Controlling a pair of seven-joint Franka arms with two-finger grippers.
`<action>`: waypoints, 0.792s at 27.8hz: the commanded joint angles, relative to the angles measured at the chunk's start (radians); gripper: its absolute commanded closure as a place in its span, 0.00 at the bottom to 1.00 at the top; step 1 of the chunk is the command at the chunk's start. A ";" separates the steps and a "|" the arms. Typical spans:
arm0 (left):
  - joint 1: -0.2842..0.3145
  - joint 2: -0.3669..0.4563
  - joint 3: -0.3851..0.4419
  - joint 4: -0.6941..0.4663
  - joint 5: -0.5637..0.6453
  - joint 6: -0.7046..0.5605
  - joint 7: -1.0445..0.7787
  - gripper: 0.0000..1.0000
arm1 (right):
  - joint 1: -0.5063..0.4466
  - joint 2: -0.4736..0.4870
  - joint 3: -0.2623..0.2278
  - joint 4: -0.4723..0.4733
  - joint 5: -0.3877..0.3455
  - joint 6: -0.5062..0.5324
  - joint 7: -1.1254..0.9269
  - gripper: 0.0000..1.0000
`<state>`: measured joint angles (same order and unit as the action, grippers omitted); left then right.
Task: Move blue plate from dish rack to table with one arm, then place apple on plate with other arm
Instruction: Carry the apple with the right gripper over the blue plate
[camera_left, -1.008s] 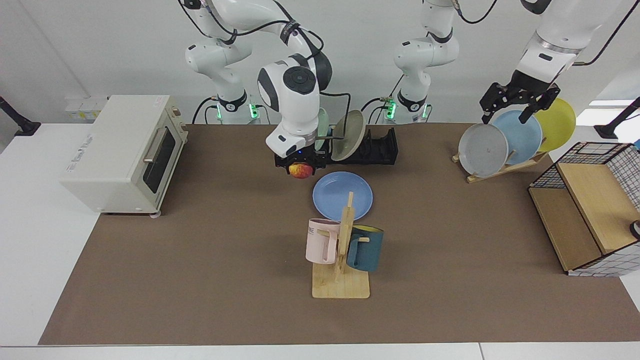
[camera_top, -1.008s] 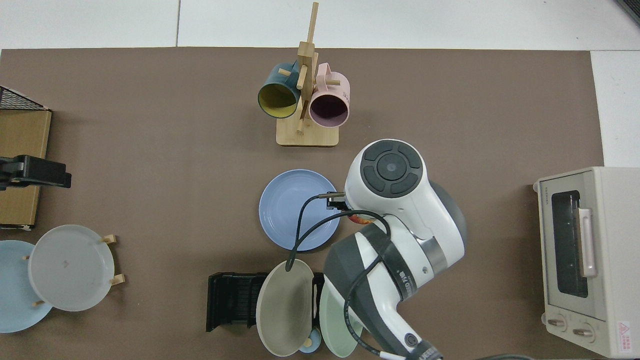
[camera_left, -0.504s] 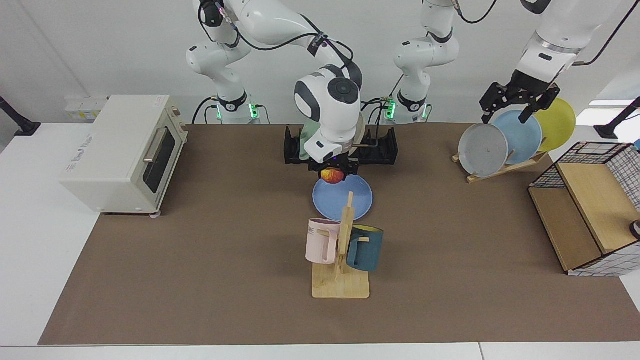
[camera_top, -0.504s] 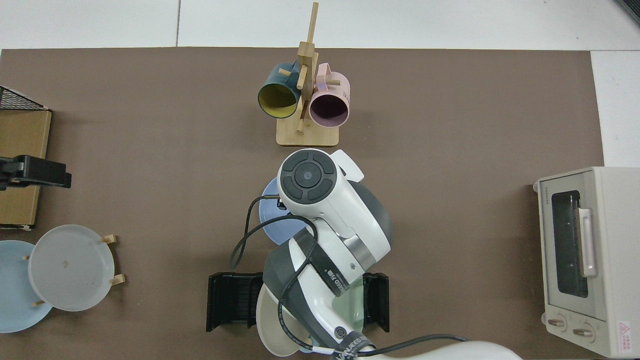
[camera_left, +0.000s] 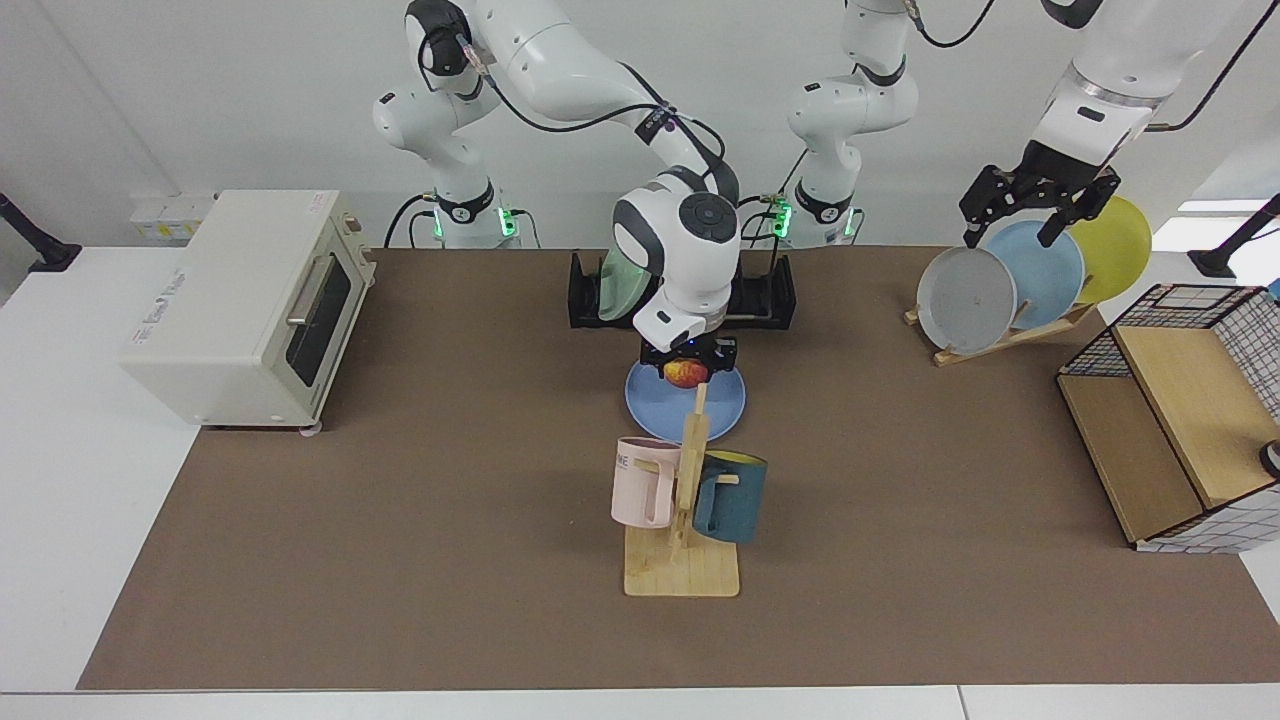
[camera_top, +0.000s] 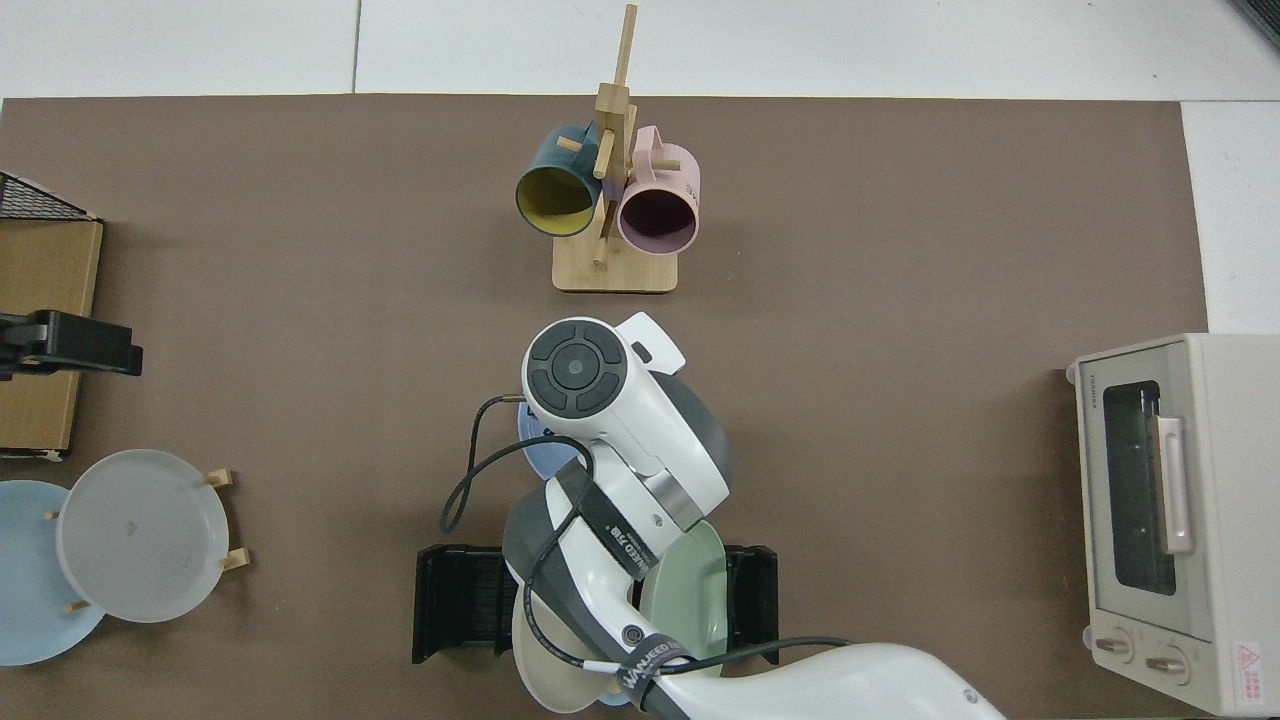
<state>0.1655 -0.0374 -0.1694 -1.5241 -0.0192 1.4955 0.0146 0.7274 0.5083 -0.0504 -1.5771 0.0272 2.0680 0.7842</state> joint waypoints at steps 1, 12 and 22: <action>0.009 0.001 -0.009 0.018 0.015 -0.023 0.004 0.00 | 0.001 0.022 -0.005 -0.024 0.016 0.070 0.021 1.00; 0.009 0.001 -0.009 0.018 0.015 -0.023 0.004 0.00 | 0.004 0.055 -0.005 -0.064 0.036 0.110 0.021 0.49; 0.009 -0.001 -0.009 0.018 0.016 -0.023 0.004 0.00 | -0.002 0.006 -0.006 -0.040 0.036 0.041 0.007 0.00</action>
<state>0.1655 -0.0377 -0.1694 -1.5240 -0.0192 1.4954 0.0146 0.7308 0.5604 -0.0527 -1.6248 0.0448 2.1573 0.7843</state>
